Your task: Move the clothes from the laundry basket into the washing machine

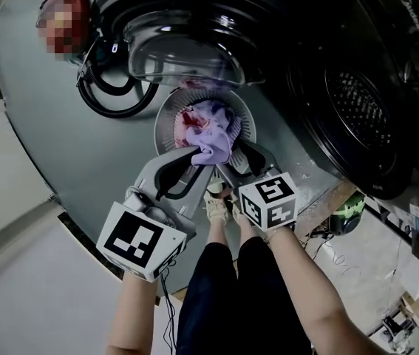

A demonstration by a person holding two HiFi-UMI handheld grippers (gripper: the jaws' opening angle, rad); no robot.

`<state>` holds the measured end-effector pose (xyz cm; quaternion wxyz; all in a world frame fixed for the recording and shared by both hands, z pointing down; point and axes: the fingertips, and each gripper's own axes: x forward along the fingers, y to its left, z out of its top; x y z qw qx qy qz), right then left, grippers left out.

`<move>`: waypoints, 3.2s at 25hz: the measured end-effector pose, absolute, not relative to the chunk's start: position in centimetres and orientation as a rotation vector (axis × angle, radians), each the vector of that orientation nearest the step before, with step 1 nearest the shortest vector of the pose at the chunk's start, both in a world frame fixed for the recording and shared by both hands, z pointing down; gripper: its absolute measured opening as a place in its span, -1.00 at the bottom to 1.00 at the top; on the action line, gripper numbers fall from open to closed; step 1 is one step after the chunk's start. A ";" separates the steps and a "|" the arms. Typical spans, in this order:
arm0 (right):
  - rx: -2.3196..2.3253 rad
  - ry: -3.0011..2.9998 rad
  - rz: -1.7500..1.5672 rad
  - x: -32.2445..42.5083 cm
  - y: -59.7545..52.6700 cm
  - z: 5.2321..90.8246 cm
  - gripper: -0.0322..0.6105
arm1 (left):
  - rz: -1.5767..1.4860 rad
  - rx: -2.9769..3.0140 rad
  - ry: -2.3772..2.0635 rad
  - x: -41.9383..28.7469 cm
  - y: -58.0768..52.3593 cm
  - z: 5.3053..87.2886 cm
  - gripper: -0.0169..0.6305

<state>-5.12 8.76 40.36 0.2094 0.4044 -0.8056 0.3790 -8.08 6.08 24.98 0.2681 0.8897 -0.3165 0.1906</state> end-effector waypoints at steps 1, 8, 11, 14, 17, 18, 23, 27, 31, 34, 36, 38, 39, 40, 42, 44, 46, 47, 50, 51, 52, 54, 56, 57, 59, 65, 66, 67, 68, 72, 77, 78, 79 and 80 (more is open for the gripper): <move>1.133 -2.255 1.074 -5.4 8.4 40.3 -0.10 | 0.489 2.399 -0.848 -8.0 6.2 24.4 -0.77; 1.147 -2.354 1.044 -5.6 6.7 38.1 -0.79 | 0.469 2.368 -0.885 -8.9 7.3 24.3 -0.77; 1.162 -2.369 1.053 -4.2 7.2 36.9 -0.79 | 0.539 2.292 -0.972 -10.4 7.8 26.6 -0.77; 1.200 -2.388 1.070 -2.4 7.5 34.9 -0.79 | 0.676 2.249 -0.986 -11.1 8.8 30.0 -0.55; 1.221 -2.421 1.063 -0.9 7.3 32.3 -0.79 | 0.767 2.222 -0.931 -10.6 9.6 32.9 -0.32; 1.227 -2.429 1.051 -0.4 7.2 31.3 -0.79 | 0.780 2.214 -0.907 -10.1 9.9 33.8 -0.21; 1.216 -2.461 0.959 1.4 7.3 26.6 -0.79 | 0.751 2.228 -0.807 -6.9 10.3 36.4 -0.06; 1.142 -2.476 0.892 2.0 8.3 24.3 -0.79 | 0.720 2.216 -0.730 -4.8 9.1 37.9 -0.05; 1.104 -2.503 0.904 2.4 9.5 23.0 -0.79 | 0.780 2.284 -0.646 -3.1 7.7 39.4 -0.05; 1.120 -2.505 0.944 3.0 10.2 23.0 -0.79 | 0.802 2.316 -0.567 -2.2 7.4 40.9 -0.20; 1.140 -2.494 0.961 3.5 10.4 23.4 -0.79 | 0.803 2.318 -0.533 -1.7 7.6 41.8 -0.47; 1.159 -2.479 0.968 4.0 10.5 23.9 -0.79 | 0.805 2.316 -0.527 -1.5 7.8 42.3 -0.85; 1.168 -2.469 0.965 4.2 10.5 24.2 -0.79 | 0.803 2.312 -0.525 -1.4 7.9 42.5 -0.90; 1.180 -2.458 0.960 4.5 10.5 24.5 -0.79 | 0.800 2.308 -0.521 -1.3 8.2 42.6 -0.91; 1.218 -2.422 0.939 5.4 10.5 25.2 -0.79 | 0.785 2.301 -0.510 -1.6 8.6 42.4 -0.91; 1.255 -2.379 0.911 6.3 10.4 26.0 -0.79 | 0.760 2.305 -0.507 -2.1 8.9 41.7 -0.91; 1.269 -2.357 0.884 6.8 10.6 26.5 -0.79 | 0.736 2.320 -0.504 -2.5 9.1 40.4 -0.92; 1.270 -2.353 0.869 6.9 10.7 26.7 -0.79 | 0.727 2.327 -0.505 -2.7 9.1 39.7 -0.92; 1.260 -2.315 0.789 7.1 11.2 27.4 -0.79 | 0.694 2.333 -0.519 -3.0 9.1 37.7 -0.92; 1.255 -2.287 0.757 7.3 11.4 27.8 -0.79 | 0.673 2.334 -0.532 -3.2 8.9 37.0 -0.92; 1.250 -2.255 0.728 7.4 11.7 28.2 -0.79 | 0.647 2.336 -0.546 -3.3 8.6 36.1 -0.92; 1.228 -2.188 0.684 7.6 12.3 29.2 -0.79 | 0.603 2.348 -0.559 -3.3 8.2 34.4 -0.92; 1.183 -2.138 0.660 7.2 12.8 30.2 -0.76 | 0.581 2.375 -0.552 -3.0 7.9 32.6 -0.92; 1.155 -2.133 0.656 6.7 13.0 30.5 -0.68 | 0.572 2.392 -0.541 -2.7 7.8 31.7 -0.92; 1.105 -2.167 0.654 5.3 13.0 30.5 -0.28 | 0.545 2.422 -0.506 -1.9 7.9 30.0 -0.92; 1.031 -2.229 0.607 2.5 11.5 30.7 0.11 | 0.446 2.481 -0.368 1.6 8.2 25.5 -0.92; 1.056 -2.230 0.596 2.5 10.9 30.8 0.13 | 0.429 2.489 -0.345 2.2 8.1 25.0 -0.92; 1.094 -2.228 0.586 2.7 10.3 30.8 0.13 | 0.413 2.494 -0.322 2.8 8.1 24.6 -0.92; 1.142 -2.221 0.579 3.0 9.8 30.9 0.12 | 0.399 2.496 -0.300 3.4 8.2 24.3 -0.92; 1.345 -2.196 0.589 3.9 7.8 31.8 -0.06 | 0.380 2.484 -0.238 4.7 8.3 24.5 -0.92; 1.453 -2.202 0.660 4.7 7.6 34.3 -0.42 | 0.371 2.411 -0.280 5.0 8.1 27.5 -0.92; 1.476 -2.190 0.678 5.1 7.6 34.8 -0.44 | 0.367 2.394 -0.302 5.0 8.0 28.2 -0.92; 1.507 -2.172 0.697 5.8 7.5 35.3 -0.46 | 0.369 2.378 -0.320 4.9 7.8 29.0 -0.92; 1.553 -2.150 0.720 6.7 7.4 35.7 -0.48 | 0.379 2.361 -0.327 4.9 7.8 29.7 -0.92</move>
